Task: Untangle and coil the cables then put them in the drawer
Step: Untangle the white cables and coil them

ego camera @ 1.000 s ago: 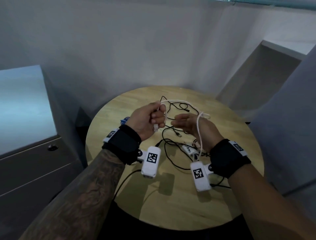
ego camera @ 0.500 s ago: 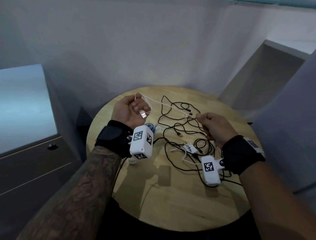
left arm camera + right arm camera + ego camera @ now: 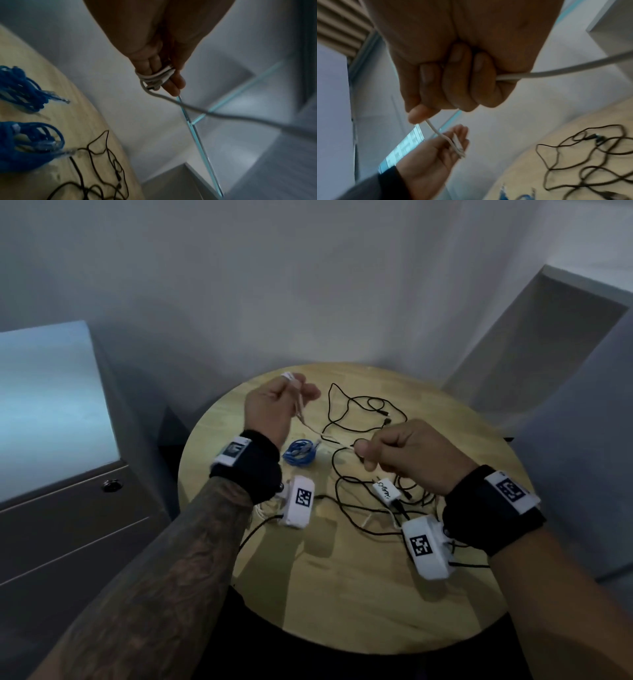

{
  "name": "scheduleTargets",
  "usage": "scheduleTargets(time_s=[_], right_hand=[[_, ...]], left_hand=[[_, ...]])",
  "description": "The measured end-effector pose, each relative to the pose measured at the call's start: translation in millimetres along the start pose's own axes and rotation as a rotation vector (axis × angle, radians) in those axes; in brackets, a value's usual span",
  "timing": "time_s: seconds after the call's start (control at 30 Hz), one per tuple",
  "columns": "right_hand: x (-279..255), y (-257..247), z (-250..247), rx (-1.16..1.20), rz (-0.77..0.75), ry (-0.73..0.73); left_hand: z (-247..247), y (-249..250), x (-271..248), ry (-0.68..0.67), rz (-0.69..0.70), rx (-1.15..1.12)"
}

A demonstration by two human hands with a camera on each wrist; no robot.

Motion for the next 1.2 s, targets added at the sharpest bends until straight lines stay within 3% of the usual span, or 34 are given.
scheduleTargets(time_s=[0.13, 0.27, 0.4, 0.9, 1.0, 1.13, 1.2], right_hand=[[-3.4, -25.1, -8.9, 0.224, -0.091, 0.034], [-4.7, -29.5, -2.7, 0.273, -0.098, -0.044], [-3.3, -29.0, -2.4, 0.289, -0.11, -0.065], [-10.6, -26.6, 10.7, 0.035, 0.026, -0.246], [-8.3, -29.0, 1.1, 0.074, -0.005, -0.15], [-6.0, -42.5, -13.8, 0.169, -0.123, -0.011], [-3.5, -44.3, -28.7, 0.217, -0.184, 0.147]], left_hand=[[30.8, -9.1, -17.5, -0.116, -0.006, 0.095], [31.4, -23.5, -18.7, -0.011, -0.194, -0.348], [37.2, -23.6, -22.8, -0.021, -0.201, -0.396], [11.9, -12.0, 4.8, 0.142, -0.178, -0.788], [7.2, -4.3, 4.9, 0.12, -0.13, -0.657], [30.3, -0.9, -17.9, -0.01, -0.015, -0.164], [46.7, 2.5, -28.4, -0.134, 0.04, 0.102]])
Point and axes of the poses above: each hand's wrist, its own x-axis towards the middle knuckle, its own z-axis out of the palm, y = z × x, the point moved 8 cm from there along x, towards the middle knuckle, and after that the axes turned 3 degrees about -y, right-handed, at the moved point
